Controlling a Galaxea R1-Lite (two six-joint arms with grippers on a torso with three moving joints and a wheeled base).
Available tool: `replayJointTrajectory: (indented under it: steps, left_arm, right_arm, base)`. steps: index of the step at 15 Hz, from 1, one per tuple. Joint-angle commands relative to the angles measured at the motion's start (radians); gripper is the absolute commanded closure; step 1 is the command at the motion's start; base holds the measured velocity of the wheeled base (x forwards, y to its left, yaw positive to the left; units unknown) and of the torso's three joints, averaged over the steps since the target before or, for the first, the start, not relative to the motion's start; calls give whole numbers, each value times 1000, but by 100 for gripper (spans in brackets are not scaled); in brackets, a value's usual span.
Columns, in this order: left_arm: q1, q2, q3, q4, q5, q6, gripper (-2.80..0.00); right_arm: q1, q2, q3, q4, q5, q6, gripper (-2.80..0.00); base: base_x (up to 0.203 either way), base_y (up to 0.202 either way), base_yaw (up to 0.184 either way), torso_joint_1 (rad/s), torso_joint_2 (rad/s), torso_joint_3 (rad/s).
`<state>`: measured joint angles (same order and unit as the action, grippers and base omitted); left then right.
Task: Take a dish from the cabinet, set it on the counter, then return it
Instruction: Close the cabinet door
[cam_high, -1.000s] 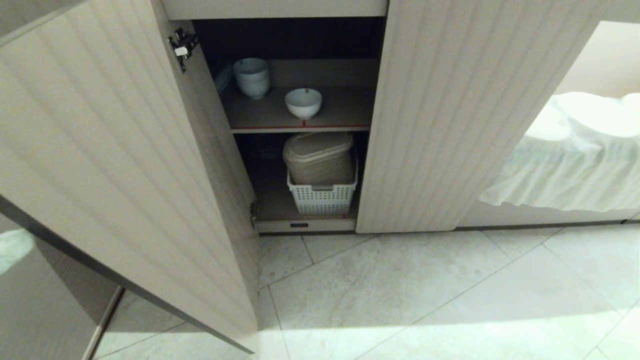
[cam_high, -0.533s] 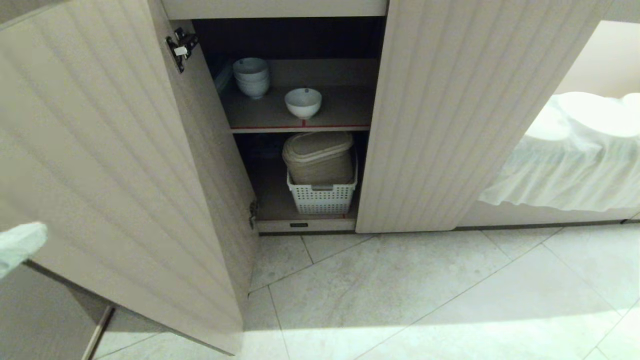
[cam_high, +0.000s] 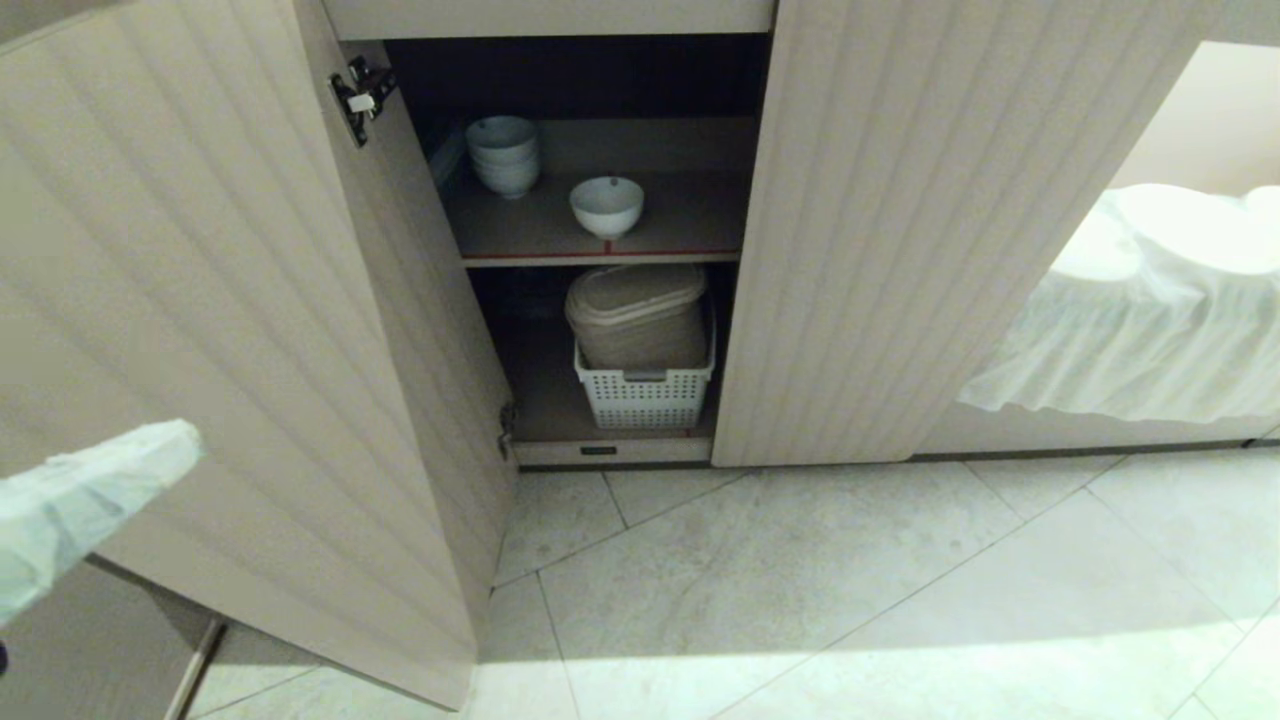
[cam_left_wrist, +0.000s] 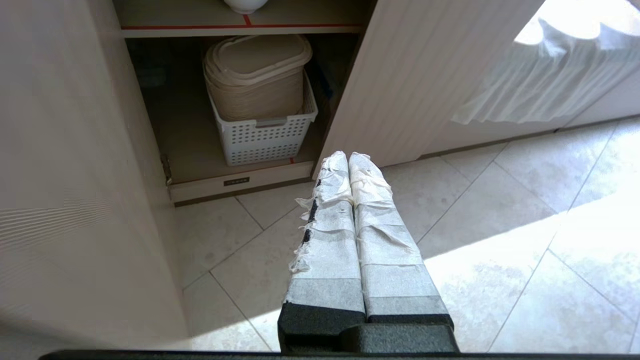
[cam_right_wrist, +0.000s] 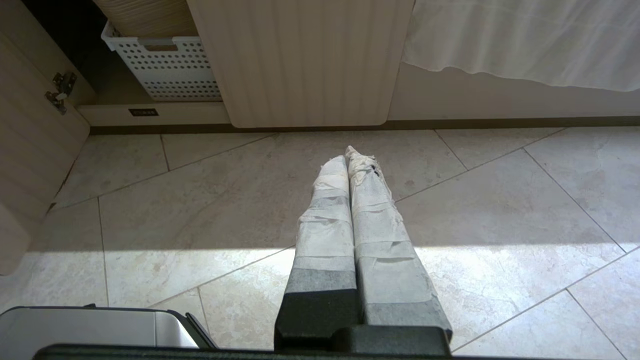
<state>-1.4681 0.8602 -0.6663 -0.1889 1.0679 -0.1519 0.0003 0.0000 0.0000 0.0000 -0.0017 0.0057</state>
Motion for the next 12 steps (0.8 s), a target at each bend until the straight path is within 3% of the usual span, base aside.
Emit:
replayJointTrajectory:
  steps: [1, 4, 7, 10, 12]
  left_arm:
    - [0, 23, -10, -7, 5, -1, 0]
    - [0, 94, -39, -115, 6, -1, 0]
    - [0, 126, -93, -124, 13, 13, 0]
    - [1, 92, -149, -118, 64, 175, 0]
    - [12, 62, -218, -117, 151, 310, 0]
  right_arm:
    - [1, 0, 0, 0, 0, 0, 0]
    - [0, 0, 0, 0, 0, 0, 0]
    - [1, 0, 0, 0, 0, 0, 0]
    - [1, 0, 0, 0, 0, 0, 0]
    - [0, 0, 0, 0, 0, 0, 0]
  base:
    - [0, 0, 0, 0, 0, 0]
    - [0, 0, 0, 0, 0, 0]
    - [0, 0, 0, 0, 0, 0]
    - [0, 0, 0, 0, 0, 0]
    - [0, 0, 0, 0, 0, 0]
